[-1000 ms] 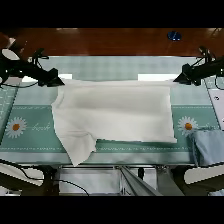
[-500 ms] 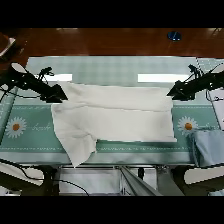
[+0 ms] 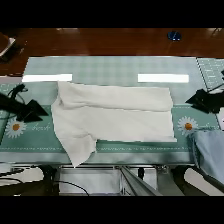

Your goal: Fold the shirts.

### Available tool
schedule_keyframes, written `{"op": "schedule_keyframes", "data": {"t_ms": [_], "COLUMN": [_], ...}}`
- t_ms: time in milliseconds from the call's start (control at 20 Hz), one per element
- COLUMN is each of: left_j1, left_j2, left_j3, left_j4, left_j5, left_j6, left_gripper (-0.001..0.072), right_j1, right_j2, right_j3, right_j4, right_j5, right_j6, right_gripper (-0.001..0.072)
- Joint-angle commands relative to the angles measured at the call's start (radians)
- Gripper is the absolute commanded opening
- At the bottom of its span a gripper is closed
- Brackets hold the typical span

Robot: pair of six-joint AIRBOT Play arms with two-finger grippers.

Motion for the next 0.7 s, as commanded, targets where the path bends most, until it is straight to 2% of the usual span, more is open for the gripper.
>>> {"op": "schedule_keyframes", "data": {"t_ms": [0,150,400,500,650], "left_j1": [0.148,0.130,-0.012,-0.084,-0.187], "left_j2": [0.126,0.198,0.190,0.177,0.131], "left_j3": [-0.253,-0.384,-0.430,-0.430,-0.438], "left_j4": [-0.107,-0.114,-0.096,-0.080,-0.135], "left_j5": [0.096,0.177,0.101,0.109,0.154], "left_j6": [0.021,0.025,0.023,0.013,0.015], "left_gripper": [0.0509,0.0509,0.0509,0.0509,0.0509], "right_j1": [-0.022,-0.022,-0.022,-0.022,-0.022], "right_j2": [0.243,0.311,0.313,0.313,0.313], "right_j3": [-0.336,-0.484,-0.507,-0.507,-0.507], "right_j4": [0.209,0.337,0.338,0.344,0.346], "right_j5": [-0.140,-0.146,-0.141,-0.145,-0.146], "right_j6": [-0.080,-0.109,-0.108,-0.109,-0.108], "right_gripper": [0.0408,0.0408,0.0408,0.0408,0.0408]}}
